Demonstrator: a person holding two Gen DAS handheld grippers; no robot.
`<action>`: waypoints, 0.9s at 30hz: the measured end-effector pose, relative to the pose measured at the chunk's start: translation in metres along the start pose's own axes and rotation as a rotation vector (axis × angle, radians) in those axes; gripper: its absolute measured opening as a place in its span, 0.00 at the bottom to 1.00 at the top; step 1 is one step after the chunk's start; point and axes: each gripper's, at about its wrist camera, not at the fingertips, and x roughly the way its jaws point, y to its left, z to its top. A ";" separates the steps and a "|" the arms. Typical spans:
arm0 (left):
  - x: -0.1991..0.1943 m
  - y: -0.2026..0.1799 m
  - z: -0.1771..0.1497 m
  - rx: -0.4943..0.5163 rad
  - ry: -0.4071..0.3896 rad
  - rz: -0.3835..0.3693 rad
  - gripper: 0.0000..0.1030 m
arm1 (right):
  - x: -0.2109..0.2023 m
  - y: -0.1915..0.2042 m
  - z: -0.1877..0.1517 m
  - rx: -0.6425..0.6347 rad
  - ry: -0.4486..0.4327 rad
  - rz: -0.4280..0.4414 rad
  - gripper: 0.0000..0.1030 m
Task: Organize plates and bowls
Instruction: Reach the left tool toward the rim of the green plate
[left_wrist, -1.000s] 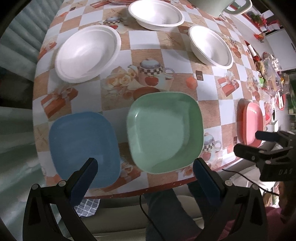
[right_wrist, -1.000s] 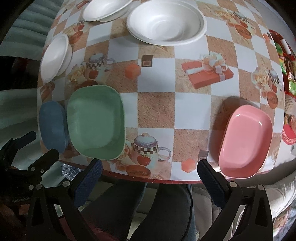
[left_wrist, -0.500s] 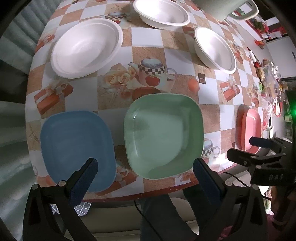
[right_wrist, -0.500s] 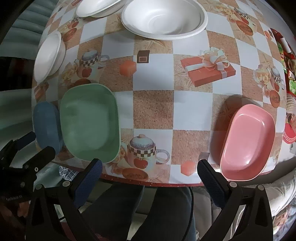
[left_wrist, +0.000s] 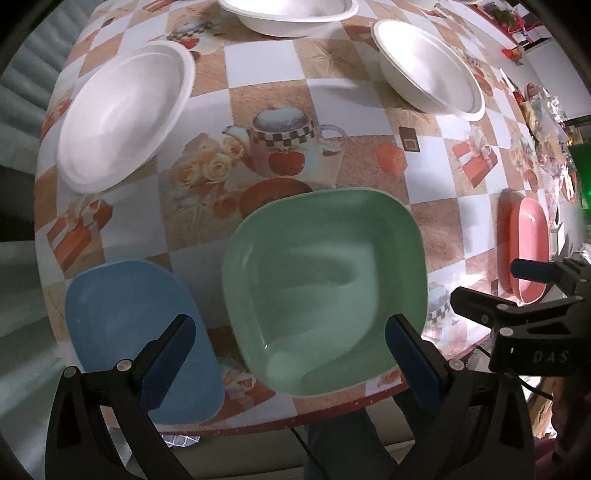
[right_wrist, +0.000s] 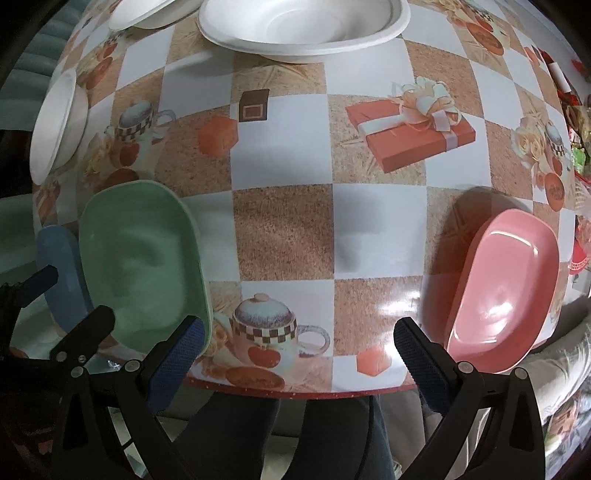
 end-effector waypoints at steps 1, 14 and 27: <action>0.002 -0.001 0.001 0.002 -0.006 0.006 1.00 | 0.004 0.004 -0.001 -0.003 -0.002 -0.004 1.00; 0.017 0.013 0.008 -0.041 -0.010 -0.026 1.00 | 0.025 0.006 0.027 -0.015 0.011 0.021 1.00; 0.037 0.007 0.006 0.012 0.042 -0.023 1.00 | 0.073 0.022 0.041 -0.051 0.015 -0.034 1.00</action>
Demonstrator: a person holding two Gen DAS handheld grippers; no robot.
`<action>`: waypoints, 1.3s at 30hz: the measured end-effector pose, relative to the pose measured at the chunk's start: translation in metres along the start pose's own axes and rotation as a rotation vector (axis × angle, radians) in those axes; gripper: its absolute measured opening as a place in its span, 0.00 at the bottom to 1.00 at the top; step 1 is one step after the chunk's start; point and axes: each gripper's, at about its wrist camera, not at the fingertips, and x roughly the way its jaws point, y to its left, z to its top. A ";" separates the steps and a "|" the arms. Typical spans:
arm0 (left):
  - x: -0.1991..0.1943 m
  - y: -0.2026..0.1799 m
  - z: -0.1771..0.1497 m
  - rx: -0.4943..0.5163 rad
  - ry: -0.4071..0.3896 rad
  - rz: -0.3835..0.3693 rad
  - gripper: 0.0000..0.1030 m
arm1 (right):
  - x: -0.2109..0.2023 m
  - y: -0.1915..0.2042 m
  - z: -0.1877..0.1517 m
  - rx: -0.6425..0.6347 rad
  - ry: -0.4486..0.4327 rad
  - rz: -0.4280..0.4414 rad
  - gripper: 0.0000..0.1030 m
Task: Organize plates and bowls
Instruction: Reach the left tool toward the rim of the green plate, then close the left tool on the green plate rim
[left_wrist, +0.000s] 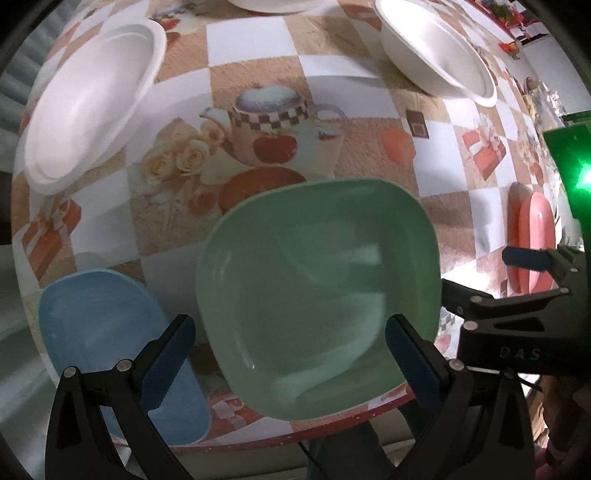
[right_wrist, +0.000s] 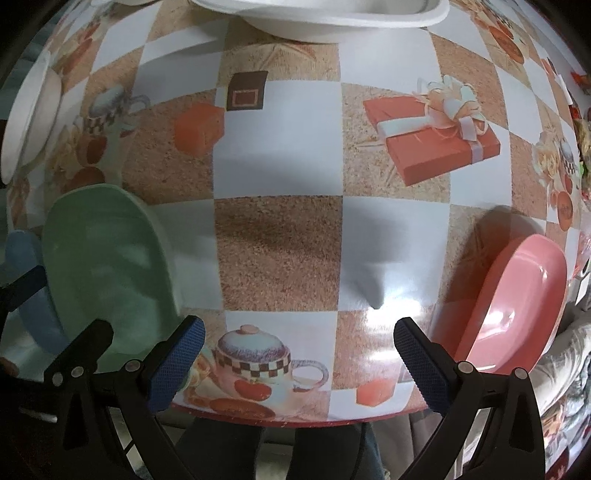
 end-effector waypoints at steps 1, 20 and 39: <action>0.002 0.000 0.000 0.003 0.003 0.001 1.00 | 0.005 0.001 -0.001 -0.005 0.002 0.003 1.00; 0.033 -0.026 -0.019 -0.040 0.020 0.001 1.00 | 0.078 -0.025 -0.027 -0.017 -0.002 0.024 1.00; 0.032 -0.032 -0.025 -0.003 -0.036 0.151 1.00 | 0.130 -0.017 -0.056 -0.035 0.028 -0.018 1.00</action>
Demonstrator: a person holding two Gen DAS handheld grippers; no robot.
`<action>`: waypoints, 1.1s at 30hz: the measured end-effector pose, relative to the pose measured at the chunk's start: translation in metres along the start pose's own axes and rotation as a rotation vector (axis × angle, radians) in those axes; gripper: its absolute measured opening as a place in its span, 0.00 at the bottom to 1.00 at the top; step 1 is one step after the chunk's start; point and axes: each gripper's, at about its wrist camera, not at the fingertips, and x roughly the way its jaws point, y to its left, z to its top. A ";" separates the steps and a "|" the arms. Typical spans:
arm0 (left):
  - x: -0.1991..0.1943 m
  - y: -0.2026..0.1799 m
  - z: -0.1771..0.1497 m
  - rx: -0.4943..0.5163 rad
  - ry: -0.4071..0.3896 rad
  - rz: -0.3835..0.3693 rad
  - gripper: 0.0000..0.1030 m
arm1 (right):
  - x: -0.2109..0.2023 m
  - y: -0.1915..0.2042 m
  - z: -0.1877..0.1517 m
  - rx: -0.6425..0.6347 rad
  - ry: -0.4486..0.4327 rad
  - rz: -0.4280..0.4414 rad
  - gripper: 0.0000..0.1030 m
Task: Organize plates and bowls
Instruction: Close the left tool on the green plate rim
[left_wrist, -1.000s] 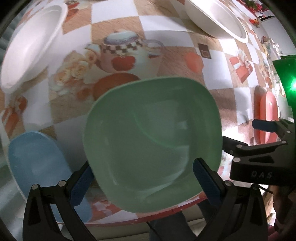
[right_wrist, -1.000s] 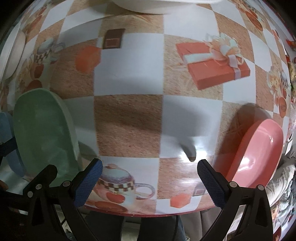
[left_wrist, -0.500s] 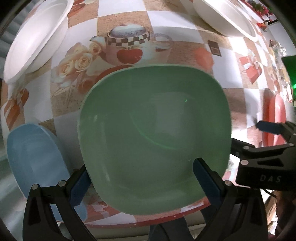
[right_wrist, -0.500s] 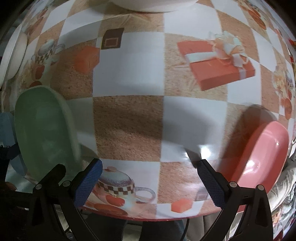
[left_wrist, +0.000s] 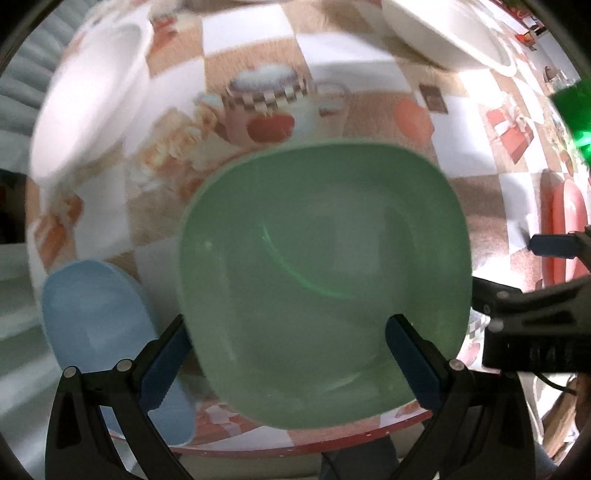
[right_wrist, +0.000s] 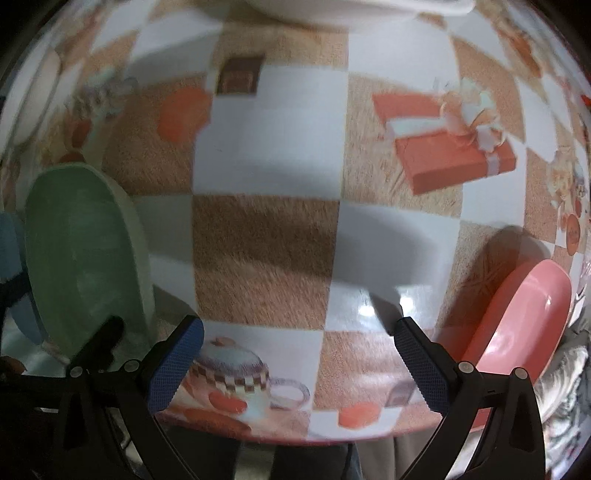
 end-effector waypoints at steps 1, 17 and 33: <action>-0.004 0.002 0.003 0.001 -0.010 0.005 1.00 | -0.010 -0.006 0.005 0.022 -0.019 0.028 1.00; 0.014 0.029 0.029 0.000 0.001 0.005 0.79 | 0.031 0.008 -0.044 0.011 -0.102 0.189 0.56; 0.014 0.067 0.022 -0.020 0.010 -0.024 0.71 | 0.052 0.012 -0.055 0.020 -0.122 0.308 0.56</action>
